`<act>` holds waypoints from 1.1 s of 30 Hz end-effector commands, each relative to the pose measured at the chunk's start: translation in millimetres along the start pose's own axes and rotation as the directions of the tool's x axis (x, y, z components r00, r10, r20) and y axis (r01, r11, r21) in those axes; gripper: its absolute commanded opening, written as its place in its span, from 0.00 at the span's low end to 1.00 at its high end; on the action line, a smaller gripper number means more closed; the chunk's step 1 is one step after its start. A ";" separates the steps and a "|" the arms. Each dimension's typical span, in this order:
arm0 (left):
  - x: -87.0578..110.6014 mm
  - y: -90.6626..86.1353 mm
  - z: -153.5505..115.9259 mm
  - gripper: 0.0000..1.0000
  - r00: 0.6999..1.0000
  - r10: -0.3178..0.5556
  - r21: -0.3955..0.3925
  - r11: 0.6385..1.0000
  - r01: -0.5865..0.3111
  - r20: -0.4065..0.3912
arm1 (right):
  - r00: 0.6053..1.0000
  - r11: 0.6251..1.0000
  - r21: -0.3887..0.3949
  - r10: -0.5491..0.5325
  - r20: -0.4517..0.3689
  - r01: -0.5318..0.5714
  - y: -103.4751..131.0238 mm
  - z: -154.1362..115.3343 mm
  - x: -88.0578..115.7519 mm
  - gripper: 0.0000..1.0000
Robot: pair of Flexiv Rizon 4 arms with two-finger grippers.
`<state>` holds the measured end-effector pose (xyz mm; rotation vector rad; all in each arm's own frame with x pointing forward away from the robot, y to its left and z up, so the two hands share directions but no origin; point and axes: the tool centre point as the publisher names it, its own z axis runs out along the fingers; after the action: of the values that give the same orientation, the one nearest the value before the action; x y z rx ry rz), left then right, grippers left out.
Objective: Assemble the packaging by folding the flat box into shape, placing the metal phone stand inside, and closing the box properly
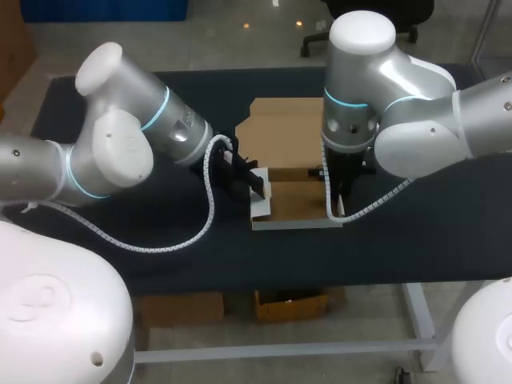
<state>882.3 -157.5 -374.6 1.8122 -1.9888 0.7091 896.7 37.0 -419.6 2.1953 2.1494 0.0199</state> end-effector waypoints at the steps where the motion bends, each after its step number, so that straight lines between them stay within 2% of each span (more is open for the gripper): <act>1: 3.8 -0.4 6.2 0.44 0.996 -0.013 0.012 1.000 0.012 0.087 | 1.000 1.000 0.001 0.000 0.001 0.000 0.5 1.1 1.1 0.00; 13: -3.4 -7.2 15.5 0.39 0.971 -0.071 0.058 0.997 0.059 0.229 | 1.000 1.000 0.001 0.000 0.001 0.000 0.5 1.1 1.1 0.00; 17: -7.6 -10.2 15.4 0.35 0.960 -0.089 0.067 0.995 0.074 0.264 | 1.000 1.000 0.001 0.000 0.001 0.000 0.5 1.1 1.1 0.00; 19: -9.9 -11.5 14.7 0.29 0.953 -0.102 0.074 0.994 0.084 0.285 | 1.000 1.000 0.001 0.000 0.001 0.000 0.5 1.1 1.1 0.00; 22: -12.1 -13.1 13.5 0.24 0.946 -0.112 0.066 0.993 0.097 0.305 | 1.000 1.000 0.001 0.000 0.001 0.000 0.5 1.1 1.1 0.00; 26: -13.3 -15.4 12.5 0.24 0.931 -0.128 0.045 0.992 0.120 0.341 | 1.000 1.000 0.001 0.000 0.001 0.000 0.5 1.1 1.1 0.00; 33: -14.6 -20.6 16.5 0.24 0.889 -0.160 0.016 0.985 0.170 0.429 | 1.000 1.000 0.001 0.000 0.001 0.000 0.5 1.1 1.1 0.00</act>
<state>898.7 -150.4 -392.9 2.1367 -1.9638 0.4368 896.7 37.1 -419.5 2.1953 2.1495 0.0201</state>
